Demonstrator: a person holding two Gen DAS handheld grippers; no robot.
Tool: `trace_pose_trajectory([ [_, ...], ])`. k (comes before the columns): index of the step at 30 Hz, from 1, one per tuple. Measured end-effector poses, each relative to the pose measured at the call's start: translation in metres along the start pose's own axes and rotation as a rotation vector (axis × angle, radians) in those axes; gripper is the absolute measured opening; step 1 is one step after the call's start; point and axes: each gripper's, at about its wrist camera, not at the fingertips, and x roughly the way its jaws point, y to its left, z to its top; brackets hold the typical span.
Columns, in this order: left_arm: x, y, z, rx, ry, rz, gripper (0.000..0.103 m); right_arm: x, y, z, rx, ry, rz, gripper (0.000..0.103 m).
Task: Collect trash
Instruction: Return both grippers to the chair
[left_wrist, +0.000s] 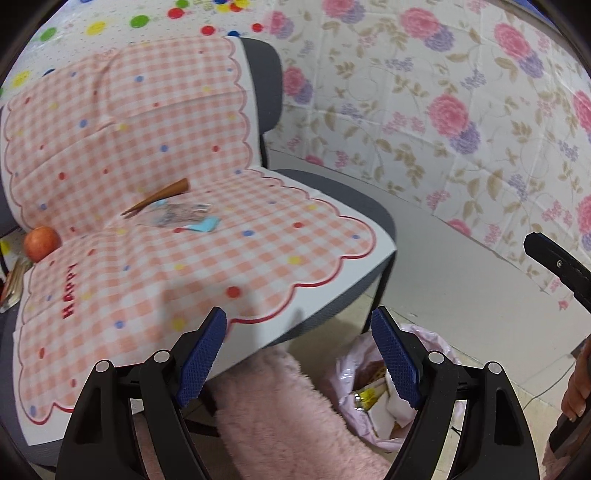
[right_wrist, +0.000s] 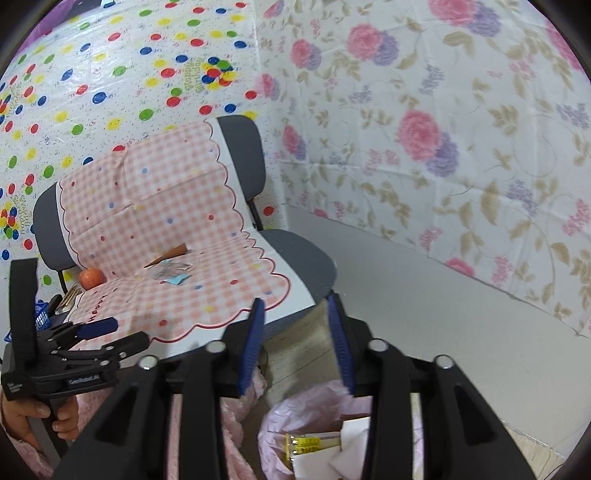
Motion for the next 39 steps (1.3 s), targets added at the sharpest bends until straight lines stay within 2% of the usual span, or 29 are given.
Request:
trace_pose_trajectory([
  [2, -0.004, 0.017, 0.001, -0.021, -0.001, 0.040, 0.084, 0.009, 0.008, 0.004, -0.002, 0.020, 0.022, 0.046],
  [4, -0.008, 0.033, 0.002, -0.042, -0.009, 0.074, 0.087, 0.018, 0.022, 0.010, -0.035, 0.038, 0.036, 0.055],
  [6, -0.014, 0.051, 0.006, -0.066, -0.018, 0.114, 0.087, 0.026, 0.034, 0.015, -0.069, 0.054, 0.050, 0.074],
  [8, -0.017, 0.071, 0.010, -0.092, -0.017, 0.162, 0.088, 0.040, 0.050, 0.021, -0.103, 0.091, 0.076, 0.082],
  [11, -0.022, 0.101, 0.016, -0.129, -0.015, 0.225, 0.089, 0.060, 0.070, 0.026, -0.129, 0.124, 0.109, 0.083],
  [16, -0.028, 0.145, 0.028, -0.189, -0.028, 0.335, 0.089, 0.092, 0.100, 0.041, -0.165, 0.128, 0.157, 0.083],
  [23, -0.026, 0.192, 0.044, -0.265, -0.049, 0.417, 0.089, 0.145, 0.137, 0.068, -0.204, 0.123, 0.201, 0.083],
  [26, -0.017, 0.206, 0.050, -0.282, -0.051, 0.452, 0.089, 0.171, 0.151, 0.077, -0.212, 0.140, 0.226, 0.080],
  [29, -0.006, 0.220, 0.055, -0.301, -0.043, 0.474, 0.089, 0.193, 0.165, 0.084, -0.217, 0.164, 0.258, 0.071],
  [32, 0.009, 0.233, 0.062, -0.307, -0.027, 0.479, 0.089, 0.218, 0.182, 0.090, -0.238, 0.175, 0.274, 0.052],
  [35, 0.022, 0.245, 0.068, -0.296, -0.023, 0.489, 0.089, 0.251, 0.198, 0.093, -0.249, 0.211, 0.305, 0.041],
  [39, 0.043, 0.262, 0.077, -0.302, -0.008, 0.484, 0.089, 0.296, 0.216, 0.093, -0.265, 0.241, 0.327, 0.037],
])
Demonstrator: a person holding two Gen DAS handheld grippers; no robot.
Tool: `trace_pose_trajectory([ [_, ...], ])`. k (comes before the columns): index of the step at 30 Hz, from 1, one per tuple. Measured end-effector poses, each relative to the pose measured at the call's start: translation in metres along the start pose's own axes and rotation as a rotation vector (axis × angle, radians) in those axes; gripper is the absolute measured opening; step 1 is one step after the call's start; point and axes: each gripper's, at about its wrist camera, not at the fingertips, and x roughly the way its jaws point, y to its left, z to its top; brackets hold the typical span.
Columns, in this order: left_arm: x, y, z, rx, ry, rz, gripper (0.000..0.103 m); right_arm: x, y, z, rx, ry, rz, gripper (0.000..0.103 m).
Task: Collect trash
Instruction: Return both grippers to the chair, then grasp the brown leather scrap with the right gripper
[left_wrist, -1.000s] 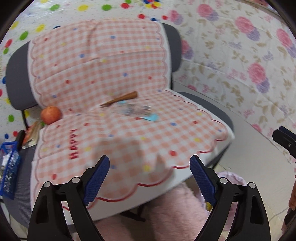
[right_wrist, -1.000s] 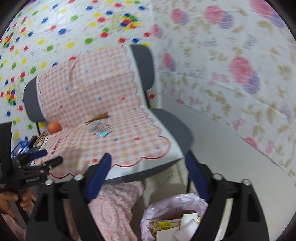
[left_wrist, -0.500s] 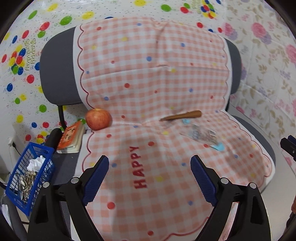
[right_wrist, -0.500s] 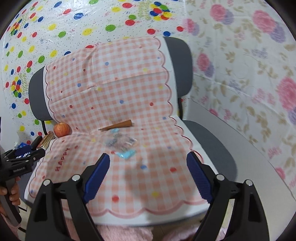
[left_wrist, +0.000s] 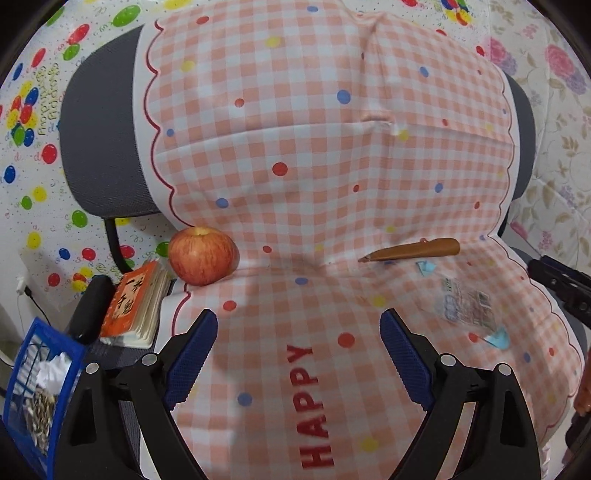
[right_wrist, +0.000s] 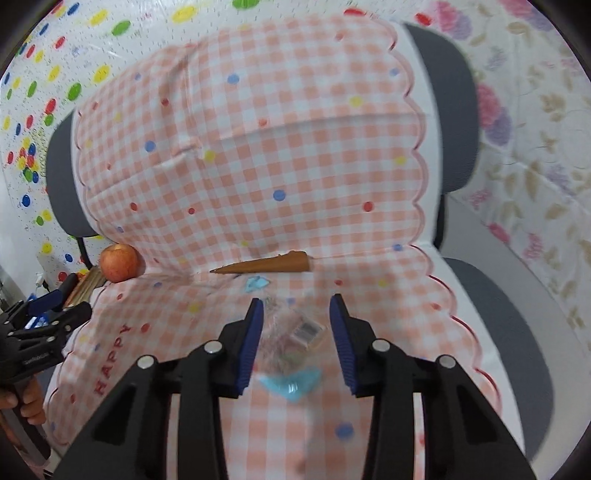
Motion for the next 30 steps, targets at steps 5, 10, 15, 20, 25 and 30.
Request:
trace_pose_trajectory([
  [5, 0.034, 0.004, 0.016, 0.001, 0.018, 0.009, 0.089, 0.068, -0.004, 0.019, 0.014, 0.040, 0.031, 0.037],
  [10, 0.060, 0.003, 0.027, 0.011, 0.039, 0.013, 0.089, 0.115, -0.007, 0.034, 0.012, 0.079, 0.051, 0.037],
  [15, 0.074, 0.007, 0.024, -0.001, 0.063, 0.014, 0.089, 0.144, -0.009, 0.043, 0.008, 0.134, 0.069, 0.038],
  [20, 0.071, 0.013, 0.015, -0.009, 0.074, 0.022, 0.089, 0.142, -0.005, 0.038, 0.007, 0.164, 0.109, 0.030],
  [25, 0.052, 0.025, 0.006, -0.035, 0.067, 0.042, 0.089, 0.111, 0.017, 0.023, -0.021, 0.166, 0.122, 0.010],
  [30, 0.034, 0.039, -0.009, -0.069, 0.069, 0.068, 0.089, 0.074, 0.057, 0.003, -0.029, 0.151, 0.137, 0.004],
])
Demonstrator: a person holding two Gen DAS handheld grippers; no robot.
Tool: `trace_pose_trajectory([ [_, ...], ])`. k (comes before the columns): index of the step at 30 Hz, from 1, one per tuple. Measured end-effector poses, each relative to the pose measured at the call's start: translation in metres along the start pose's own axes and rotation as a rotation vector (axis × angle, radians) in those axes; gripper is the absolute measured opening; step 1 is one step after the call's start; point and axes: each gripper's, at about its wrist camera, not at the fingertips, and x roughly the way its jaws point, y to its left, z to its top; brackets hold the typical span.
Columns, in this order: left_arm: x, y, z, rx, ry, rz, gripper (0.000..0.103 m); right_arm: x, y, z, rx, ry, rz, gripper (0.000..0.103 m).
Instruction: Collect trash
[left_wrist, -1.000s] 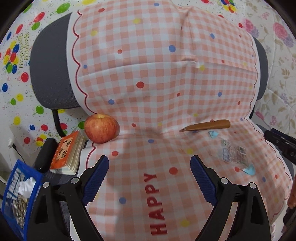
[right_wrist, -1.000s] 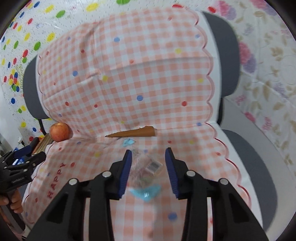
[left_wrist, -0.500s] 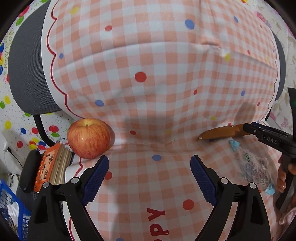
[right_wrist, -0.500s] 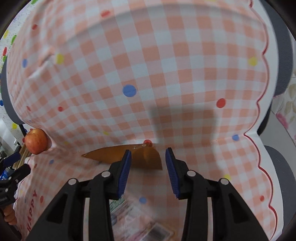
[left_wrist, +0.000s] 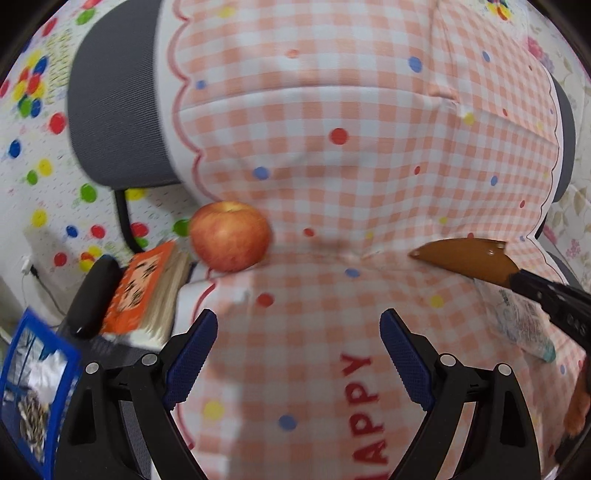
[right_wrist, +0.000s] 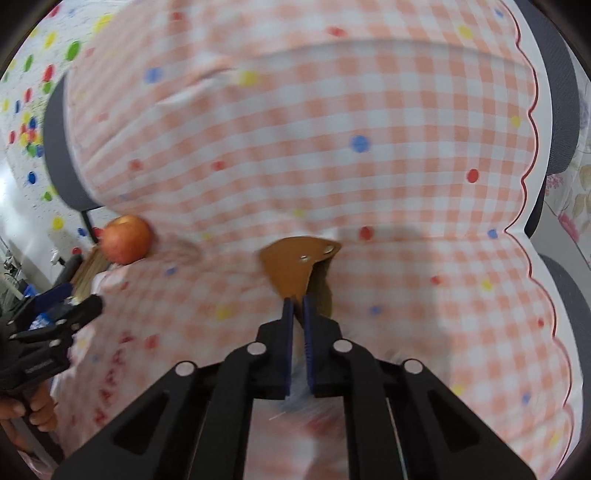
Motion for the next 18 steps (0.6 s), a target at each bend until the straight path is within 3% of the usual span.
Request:
trace_pose_trajectory([
  [8, -0.034, 0.027, -0.020, -0.030, -0.023, 0.026, 0.089, -0.039, 0.069, -0.034, 0.039, -0.096, 0.072, 0.003],
  [12, -0.042, 0.033, -0.025, -0.036, -0.027, 0.033, 0.089, -0.043, 0.093, -0.046, 0.040, -0.068, 0.153, 0.004],
  [13, -0.043, 0.034, -0.026, -0.040, -0.027, 0.033, 0.089, -0.042, 0.099, -0.048, 0.023, -0.047, 0.169, 0.006],
  [15, -0.046, 0.035, -0.027, -0.045, -0.030, 0.032, 0.089, -0.045, 0.103, -0.052, -0.012, -0.022, 0.188, 0.020],
  [18, -0.050, 0.030, -0.026, -0.036, -0.037, 0.031, 0.089, -0.063, 0.098, -0.052, -0.052, -0.073, 0.132, 0.022],
])
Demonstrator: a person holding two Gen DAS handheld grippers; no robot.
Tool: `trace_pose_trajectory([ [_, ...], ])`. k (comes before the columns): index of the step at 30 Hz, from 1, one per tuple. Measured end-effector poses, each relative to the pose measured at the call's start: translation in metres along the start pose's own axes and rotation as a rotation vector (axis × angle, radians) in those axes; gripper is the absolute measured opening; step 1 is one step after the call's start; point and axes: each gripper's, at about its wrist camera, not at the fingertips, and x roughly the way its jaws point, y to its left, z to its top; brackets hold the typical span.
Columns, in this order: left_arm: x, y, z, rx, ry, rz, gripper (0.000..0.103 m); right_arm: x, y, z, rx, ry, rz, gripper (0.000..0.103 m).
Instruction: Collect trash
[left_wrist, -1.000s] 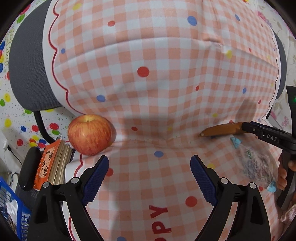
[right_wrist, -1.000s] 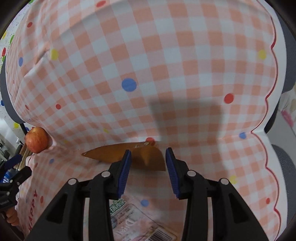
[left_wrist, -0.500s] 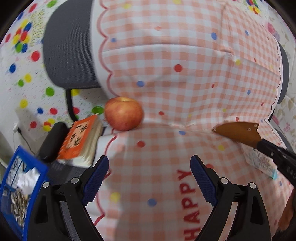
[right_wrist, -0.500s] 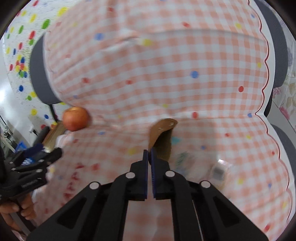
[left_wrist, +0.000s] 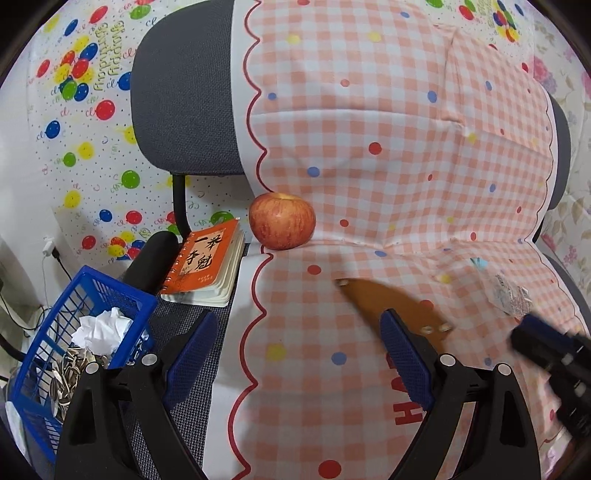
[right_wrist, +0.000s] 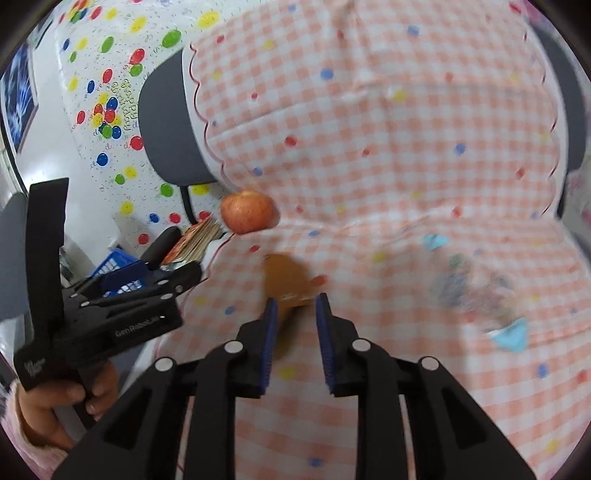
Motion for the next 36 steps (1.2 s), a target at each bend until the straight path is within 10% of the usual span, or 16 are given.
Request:
trace_pose_trajectory([
  [10, 0.004, -0.051, -0.025, 0.100, 0.074, -0.183, 0.089, -0.023, -0.091, 0.003, 0.031, -0.038, -0.248, 0.028],
  [20, 0.012, -0.039, -0.031, 0.114, 0.085, -0.119, 0.066, -0.028, -0.122, -0.001, 0.066, -0.035, -0.260, 0.047],
  [26, 0.009, -0.015, -0.030, 0.068, 0.091, -0.147, 0.074, 0.016, -0.142, 0.006, 0.033, 0.070, -0.210, 0.065],
  [31, 0.001, -0.024, -0.026, 0.082, 0.043, -0.172, 0.078, 0.049, -0.167, 0.022, 0.095, 0.089, -0.205, 0.065],
  [36, 0.004, -0.029, -0.018, 0.075, 0.035, -0.157, 0.078, 0.077, -0.189, 0.035, 0.196, 0.137, -0.221, 0.035],
])
